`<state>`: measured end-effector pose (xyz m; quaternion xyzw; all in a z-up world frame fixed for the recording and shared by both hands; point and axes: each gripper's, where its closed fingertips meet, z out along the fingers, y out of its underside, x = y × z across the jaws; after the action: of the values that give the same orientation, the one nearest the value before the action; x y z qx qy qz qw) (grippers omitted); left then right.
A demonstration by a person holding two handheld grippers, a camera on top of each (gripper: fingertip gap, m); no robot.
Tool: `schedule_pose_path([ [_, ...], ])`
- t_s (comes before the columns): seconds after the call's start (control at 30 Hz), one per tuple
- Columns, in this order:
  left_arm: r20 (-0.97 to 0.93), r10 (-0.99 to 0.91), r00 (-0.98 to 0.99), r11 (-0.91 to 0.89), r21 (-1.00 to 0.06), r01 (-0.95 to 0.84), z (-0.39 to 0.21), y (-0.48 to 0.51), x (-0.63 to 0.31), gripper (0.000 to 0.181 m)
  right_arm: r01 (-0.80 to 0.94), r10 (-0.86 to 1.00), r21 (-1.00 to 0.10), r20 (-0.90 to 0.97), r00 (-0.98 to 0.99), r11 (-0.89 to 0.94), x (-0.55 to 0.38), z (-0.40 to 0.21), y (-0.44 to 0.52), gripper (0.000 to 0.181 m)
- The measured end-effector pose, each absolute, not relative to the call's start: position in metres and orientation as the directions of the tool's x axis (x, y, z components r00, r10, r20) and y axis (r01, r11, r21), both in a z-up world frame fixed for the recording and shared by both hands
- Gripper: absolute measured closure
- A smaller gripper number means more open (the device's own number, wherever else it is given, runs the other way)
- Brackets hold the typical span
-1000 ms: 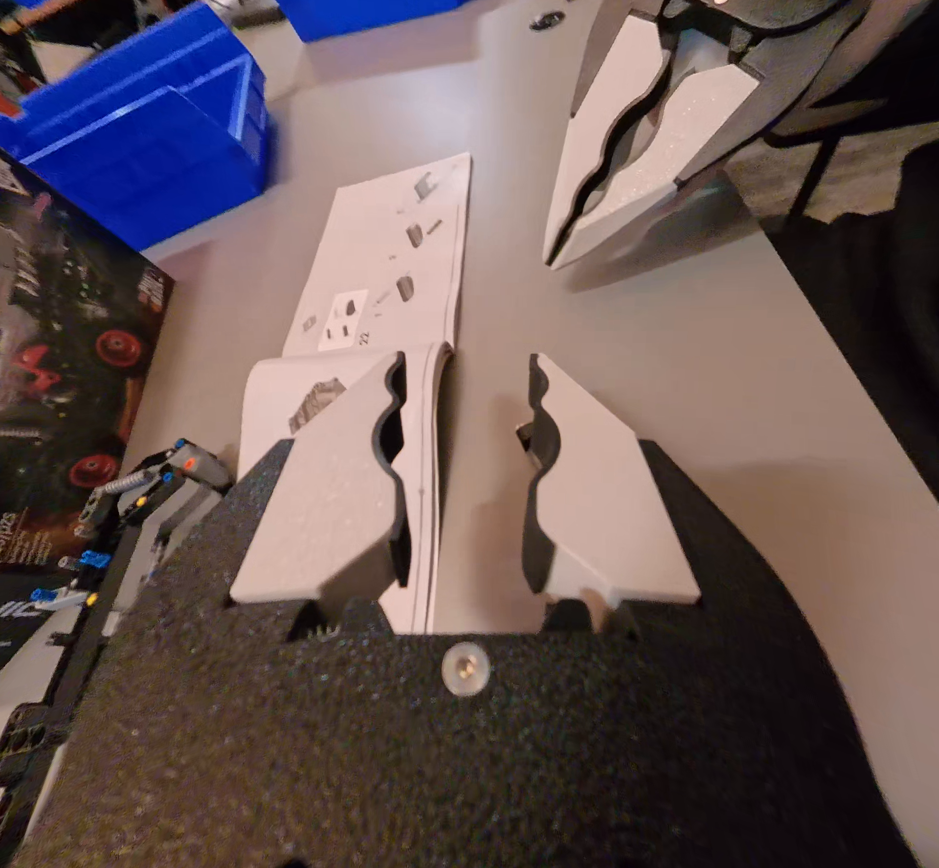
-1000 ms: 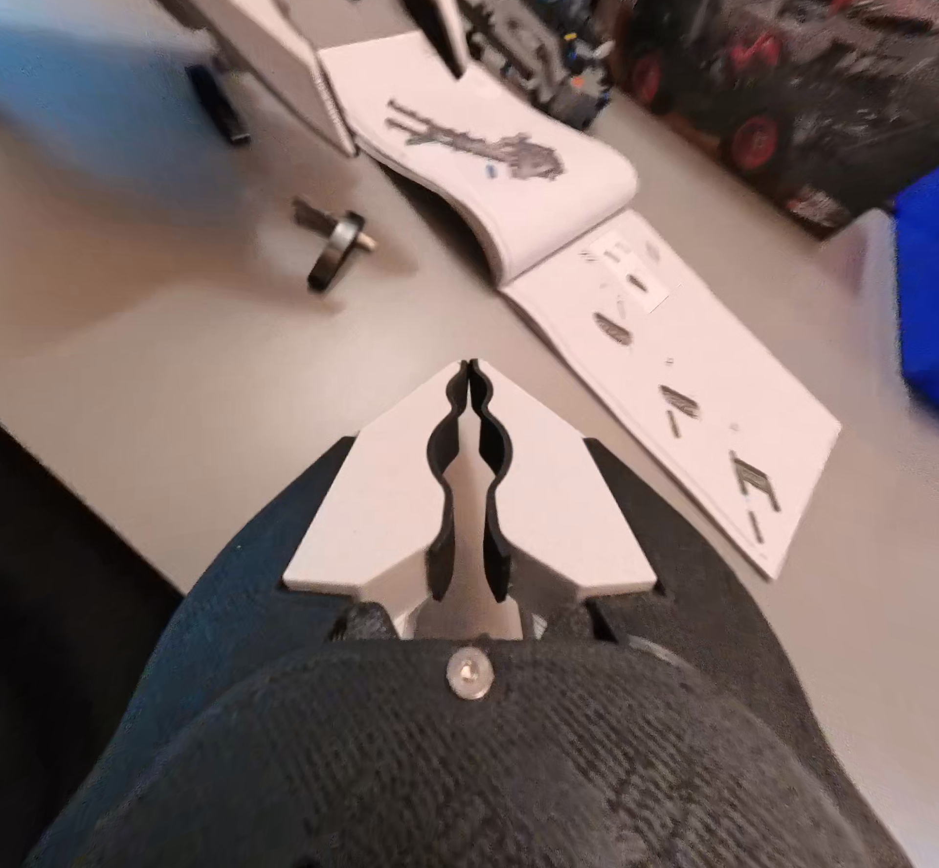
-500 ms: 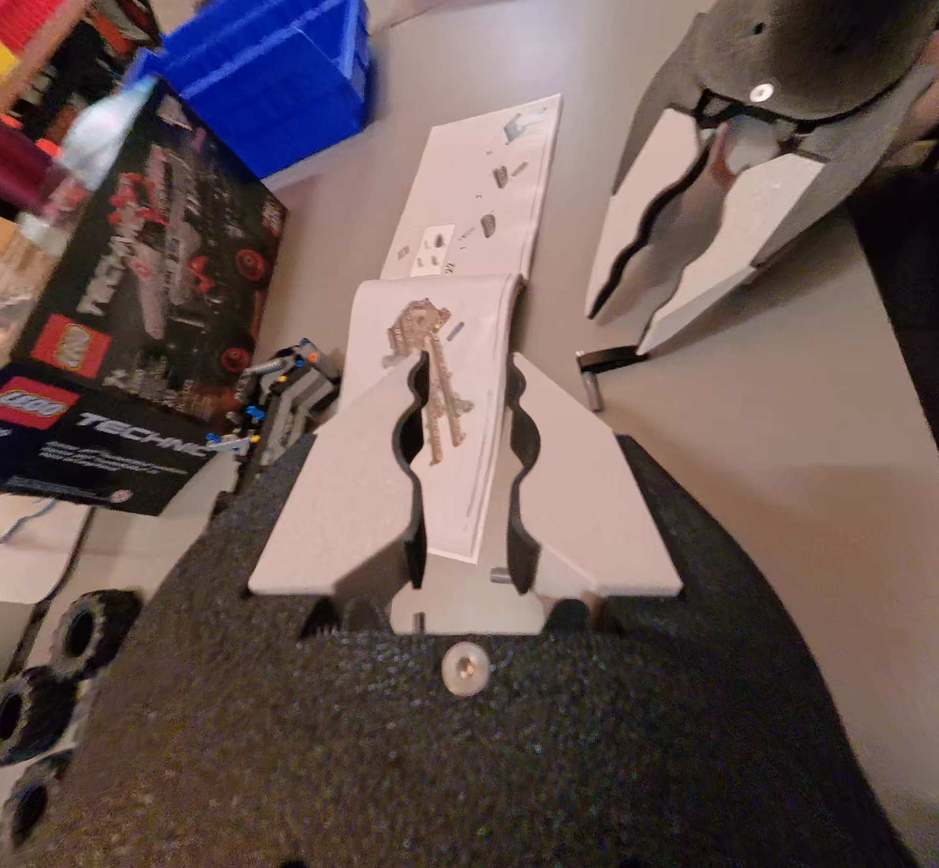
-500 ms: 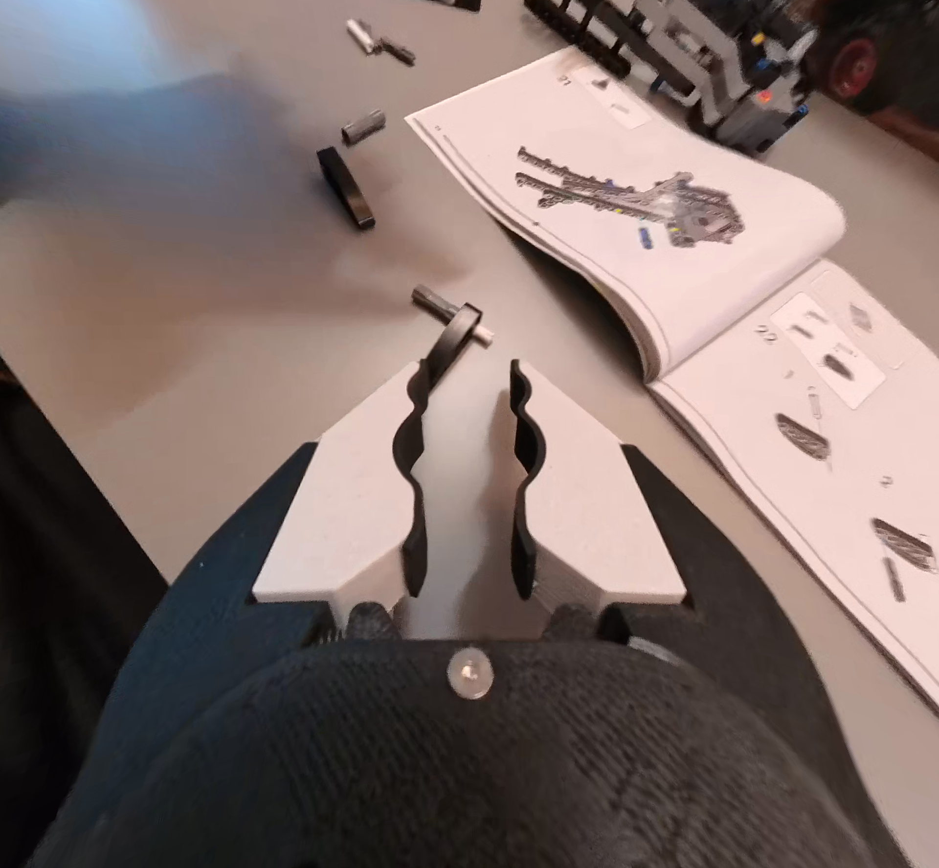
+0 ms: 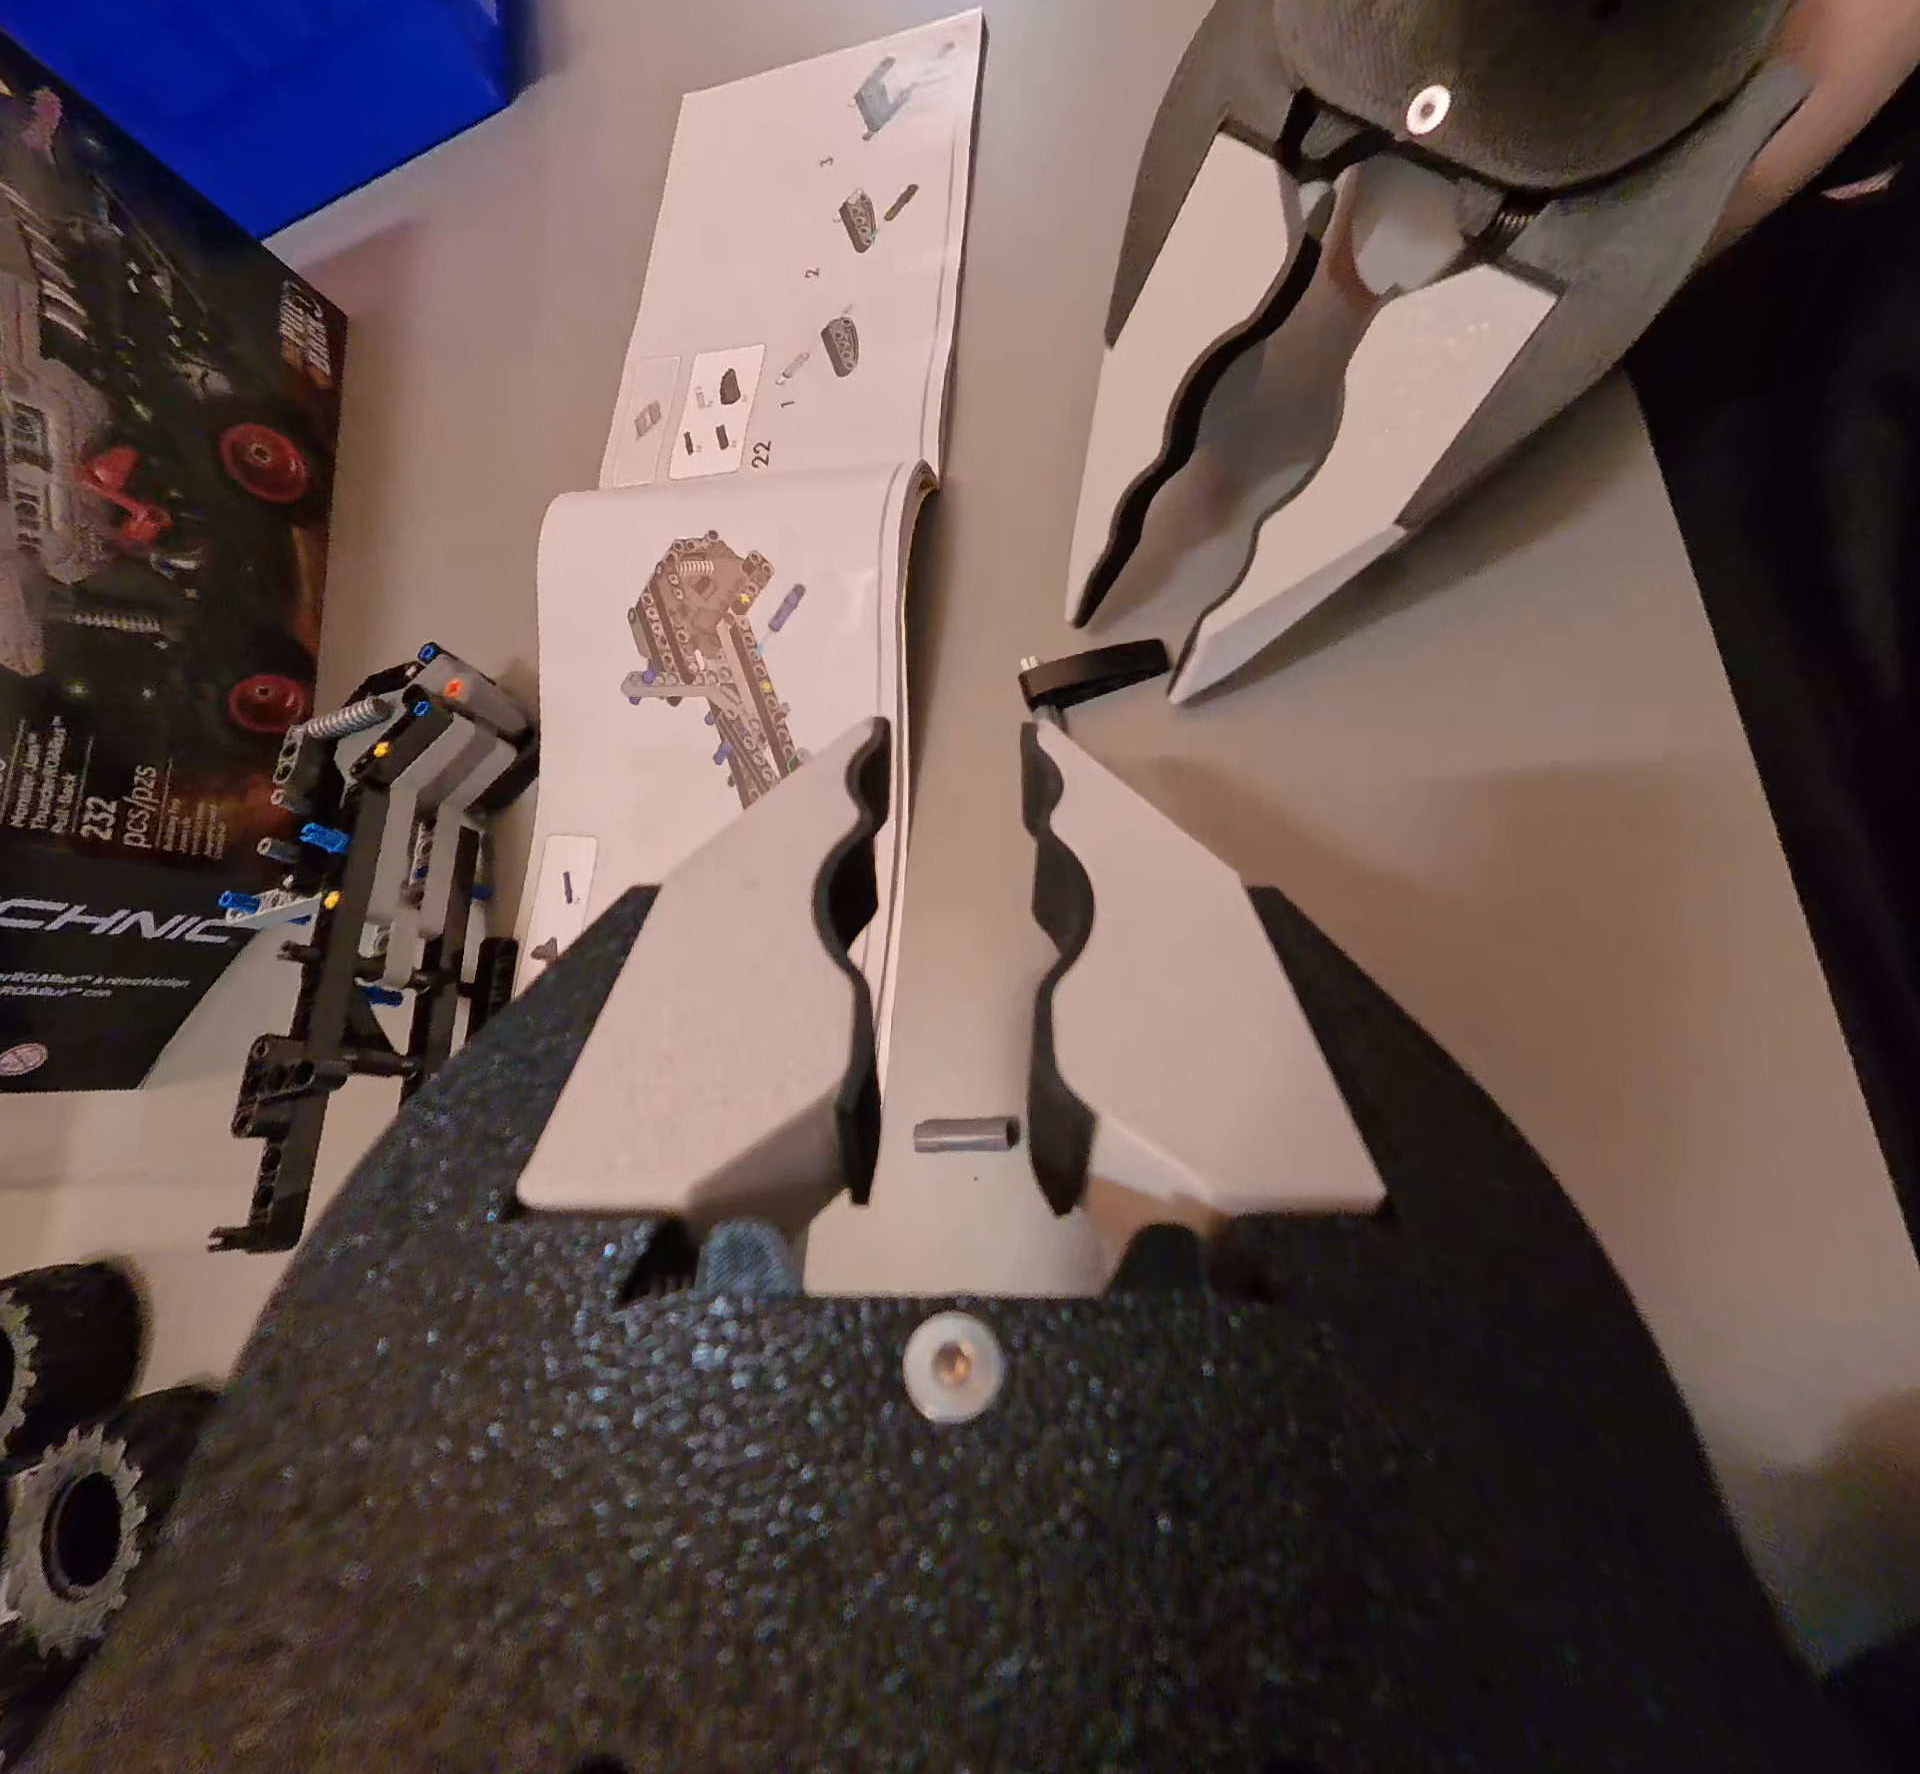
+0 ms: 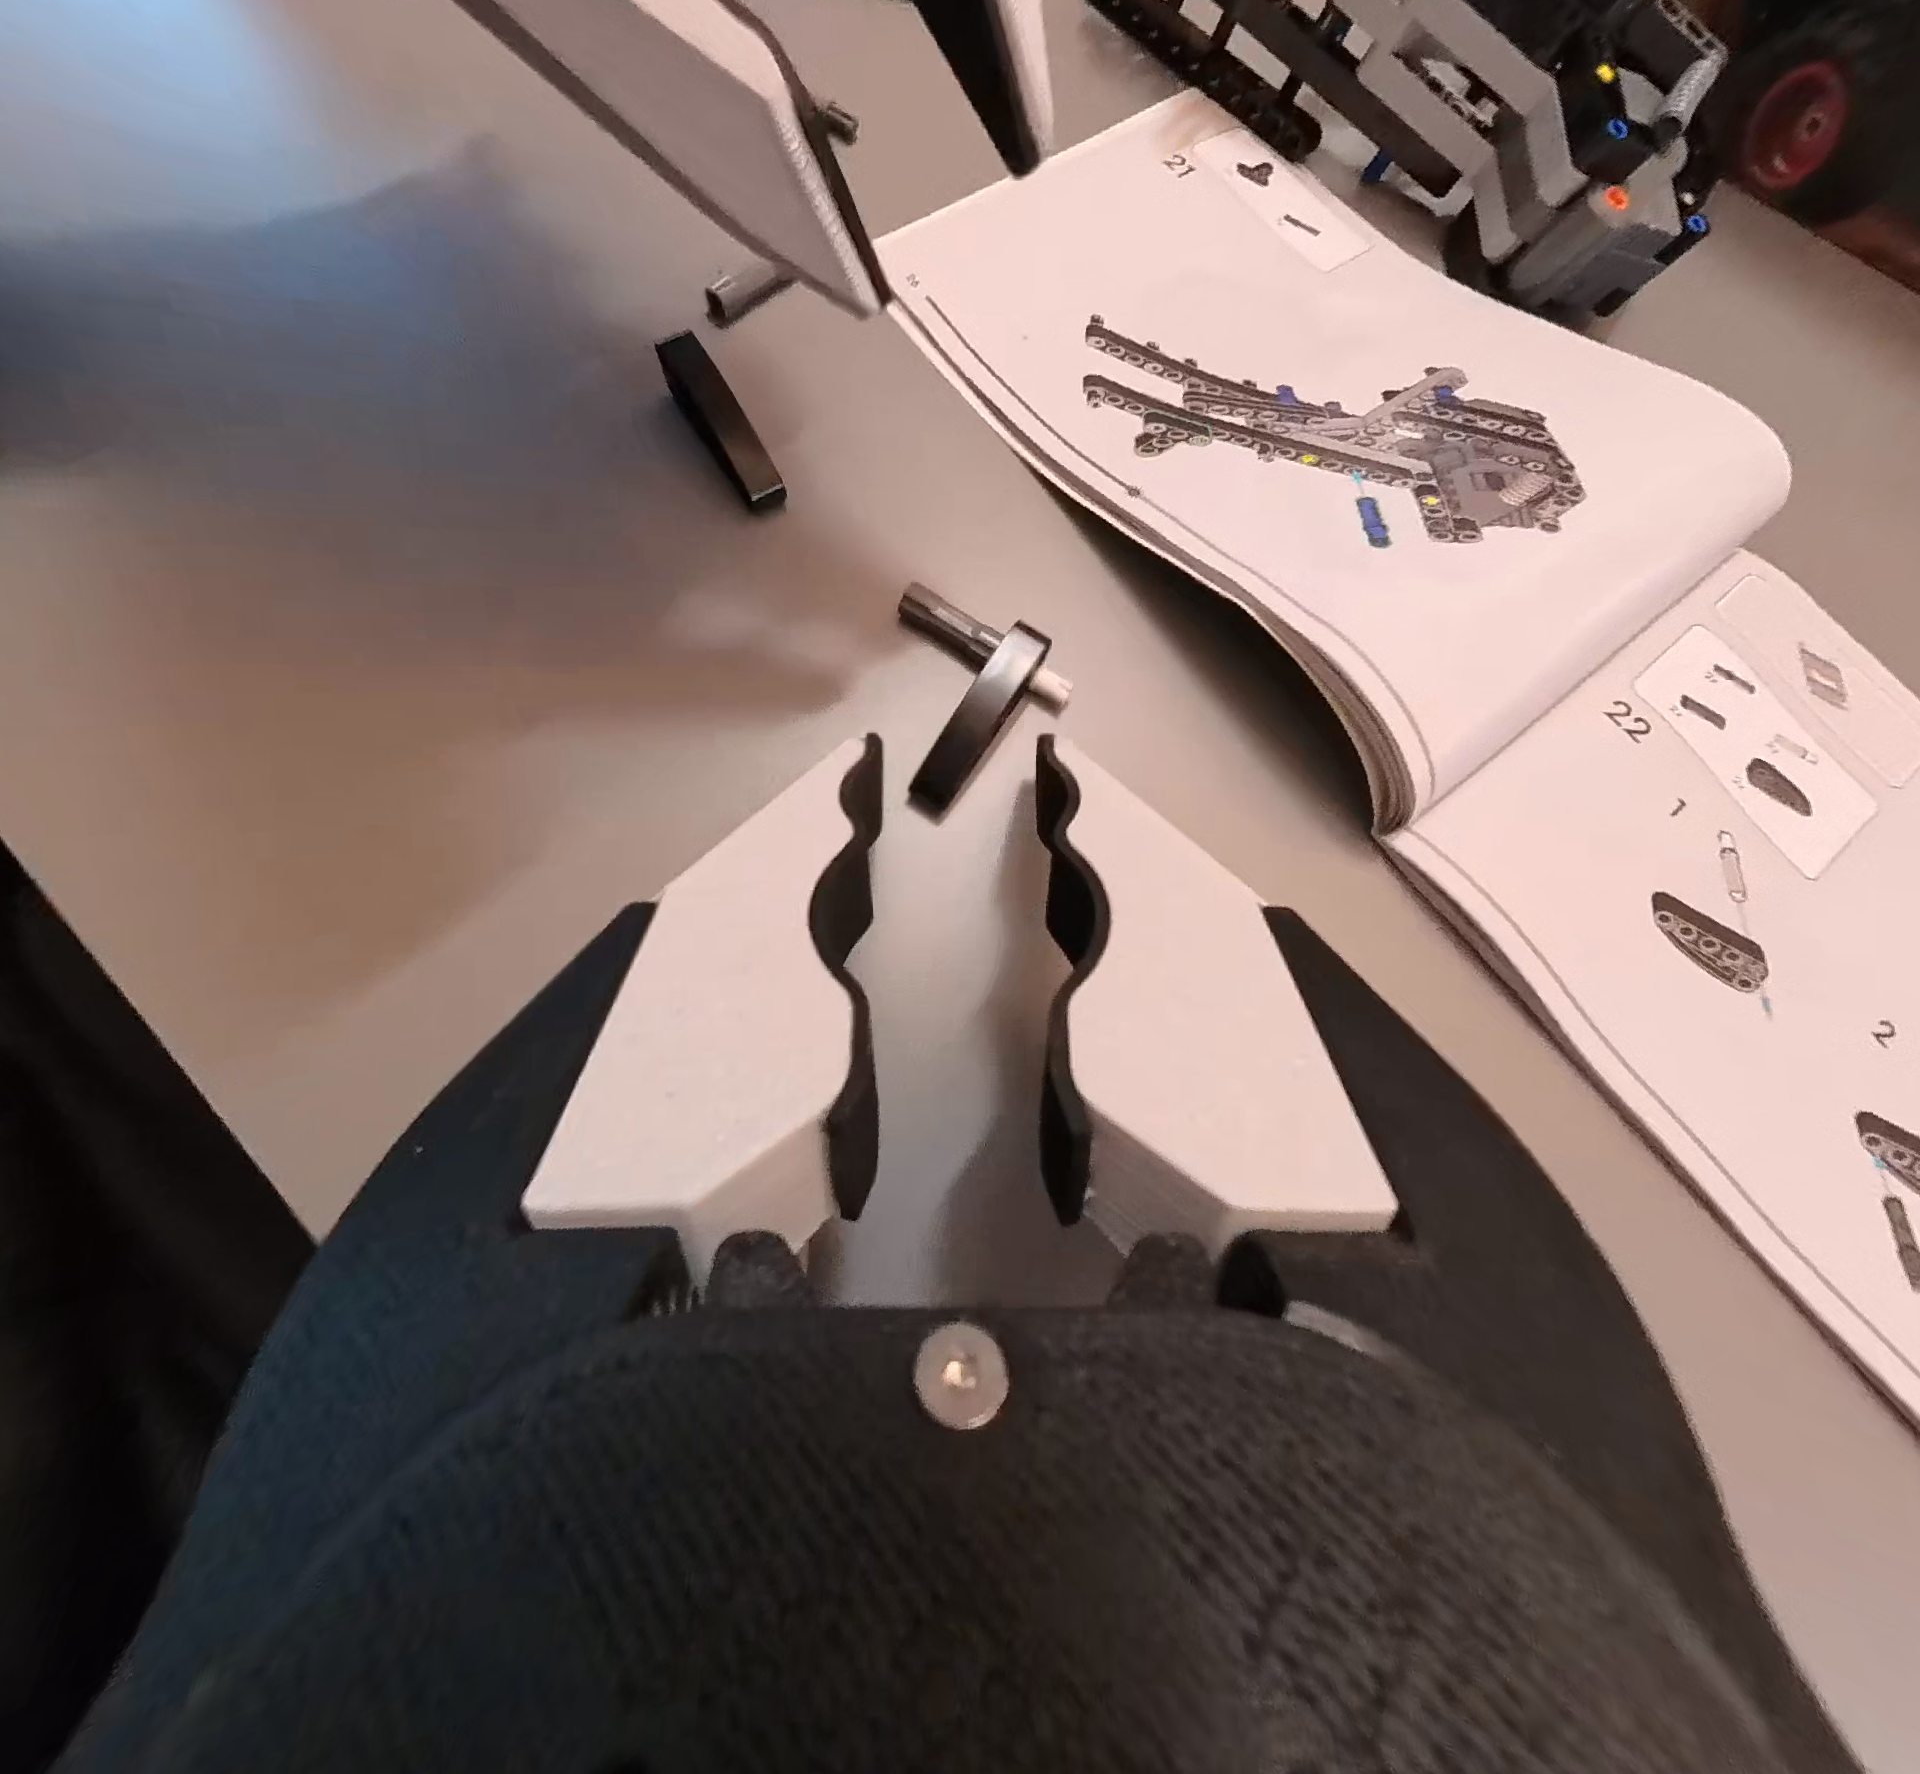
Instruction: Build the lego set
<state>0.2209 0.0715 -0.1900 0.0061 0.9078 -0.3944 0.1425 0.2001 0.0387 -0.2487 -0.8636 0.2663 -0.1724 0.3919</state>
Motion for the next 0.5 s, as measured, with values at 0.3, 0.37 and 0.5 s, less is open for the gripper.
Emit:
schedule_pose_path([
  [0.3, -0.203, -0.080, -0.976, 0.704, -0.704, 0.089, -0.200, 0.069, 0.214, 0.159, -0.307, -0.533, -0.723, 0.099, 0.841, -0.619, 0.199, -0.255, 0.031, 0.176],
  [0.37, -0.187, -0.060, -0.981, 0.711, -0.698, 0.090, -0.204, 0.066, 0.210, 0.159, -0.324, -0.511, -0.717, 0.052, 0.858, -0.617, 0.191, -0.256, 0.021, 0.171],
  [0.5, -0.169, -0.028, -0.985, 0.729, -0.678, 0.096, -0.212, 0.060, 0.205, 0.159, -0.321, -0.531, -0.712, 0.085, 0.843, -0.624, 0.190, -0.249, -0.006, 0.153],
])
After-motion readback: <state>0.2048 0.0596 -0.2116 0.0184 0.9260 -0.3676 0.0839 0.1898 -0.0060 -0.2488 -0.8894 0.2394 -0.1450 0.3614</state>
